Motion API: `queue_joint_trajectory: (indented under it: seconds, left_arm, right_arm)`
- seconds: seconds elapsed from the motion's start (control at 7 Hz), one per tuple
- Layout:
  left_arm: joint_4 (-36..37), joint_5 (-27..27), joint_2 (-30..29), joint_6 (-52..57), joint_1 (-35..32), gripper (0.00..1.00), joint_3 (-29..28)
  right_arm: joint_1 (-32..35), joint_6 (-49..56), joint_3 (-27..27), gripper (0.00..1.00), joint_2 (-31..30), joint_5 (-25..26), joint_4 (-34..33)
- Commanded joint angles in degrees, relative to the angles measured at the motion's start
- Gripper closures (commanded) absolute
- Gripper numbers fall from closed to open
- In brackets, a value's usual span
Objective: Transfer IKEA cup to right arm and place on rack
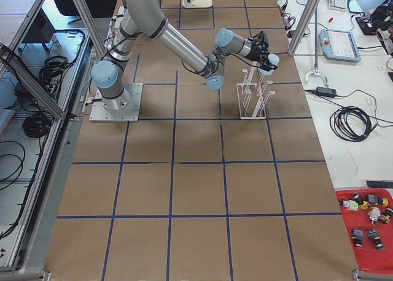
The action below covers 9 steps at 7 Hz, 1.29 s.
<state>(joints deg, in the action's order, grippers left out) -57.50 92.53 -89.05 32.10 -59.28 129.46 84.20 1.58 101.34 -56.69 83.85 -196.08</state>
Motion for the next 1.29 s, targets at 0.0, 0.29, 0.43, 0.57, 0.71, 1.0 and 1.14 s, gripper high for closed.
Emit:
queue_joint_trajectory:
  seconds: [0.0,0.29,0.43,0.57,0.71,1.0,1.14]
  left_arm:
    - [0.0,0.7,-0.2,0.0,0.0,0.02,0.0]
    - [0.0,0.8,-0.2,-0.3,0.0,0.35,-0.2]
    - [0.0,1.3,-0.2,-0.4,0.0,0.59,-0.2]
    - [0.0,3.7,-0.2,-0.5,0.0,0.80,-0.3]
    - [0.0,3.7,-0.2,-0.5,0.0,0.94,-0.4]
    - [0.1,3.7,-0.1,-0.6,0.1,1.00,-0.6]
    - [0.1,3.7,0.0,-0.5,0.0,1.00,-0.6]
  right_arm:
    - [0.0,0.0,0.0,0.83,0.0,0.0,0.0]
    - [0.0,0.0,0.0,0.83,0.0,0.0,0.0]
    - [0.0,0.0,0.0,0.83,0.0,0.0,0.0]
    - [0.0,0.0,0.0,0.83,0.0,0.0,0.0]
    - [0.0,0.0,0.0,0.83,0.0,0.0,0.0]
    - [0.0,-0.4,1.7,0.00,-1.4,-0.1,1.0]
    - [0.0,-0.4,1.8,0.00,-1.4,-0.1,1.0]
